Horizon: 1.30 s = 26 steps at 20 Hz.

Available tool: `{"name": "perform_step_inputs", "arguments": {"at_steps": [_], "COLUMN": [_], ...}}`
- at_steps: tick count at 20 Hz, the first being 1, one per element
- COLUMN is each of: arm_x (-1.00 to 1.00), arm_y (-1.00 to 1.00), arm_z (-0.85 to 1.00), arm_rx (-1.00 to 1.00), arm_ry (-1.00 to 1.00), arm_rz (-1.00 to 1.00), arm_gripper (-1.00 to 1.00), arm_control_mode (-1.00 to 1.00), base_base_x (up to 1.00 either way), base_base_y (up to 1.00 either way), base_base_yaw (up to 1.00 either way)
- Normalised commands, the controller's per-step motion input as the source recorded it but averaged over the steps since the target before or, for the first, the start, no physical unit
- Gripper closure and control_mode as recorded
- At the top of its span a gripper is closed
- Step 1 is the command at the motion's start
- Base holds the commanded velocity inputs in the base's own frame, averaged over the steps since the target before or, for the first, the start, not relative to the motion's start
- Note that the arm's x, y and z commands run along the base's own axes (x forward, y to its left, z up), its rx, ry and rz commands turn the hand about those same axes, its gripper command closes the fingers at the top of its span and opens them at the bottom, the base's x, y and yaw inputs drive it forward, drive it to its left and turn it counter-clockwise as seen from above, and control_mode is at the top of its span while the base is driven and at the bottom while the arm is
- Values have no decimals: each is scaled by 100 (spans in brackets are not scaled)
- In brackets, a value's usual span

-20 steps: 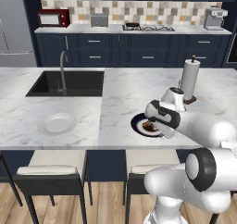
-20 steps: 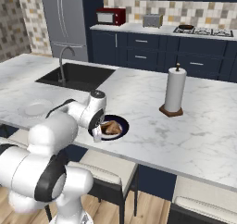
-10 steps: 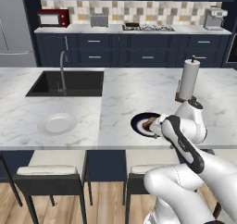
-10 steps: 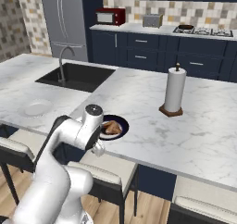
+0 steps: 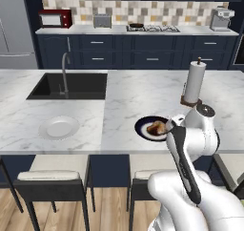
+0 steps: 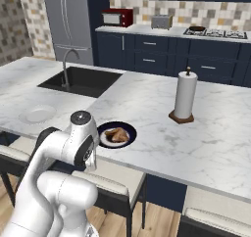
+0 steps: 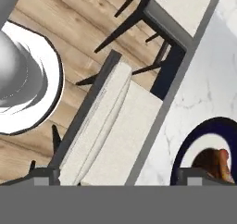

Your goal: Take the chicken drumsticks from the pan and place one on each plate on the dining counter.

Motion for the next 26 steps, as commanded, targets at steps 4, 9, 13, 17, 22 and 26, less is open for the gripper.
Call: {"name": "perform_step_inputs", "arguments": {"at_steps": [4,9,13,17,22,26], "arm_x": [-16,-27,-20,0,0,0], "arm_y": [-8,-8,0,0,-9,0], "arm_z": [34,21,-21,-23,-4,0], "arm_rx": [5,26,28,28,16,0], "arm_ry": [0,1,-21,-12,-17,0], "arm_rz": [-94,-78,-82,-77,-11,0], "arm_gripper": [-100,-100,-100,-100,-100,-100], "arm_control_mode": [-100,-100,-100,-100,-100,-100], "base_base_x": [0,0,0,0,0,0], "base_base_y": [0,0,0,0,0,0], "base_base_yaw": [0,0,0,0,0,0]}}
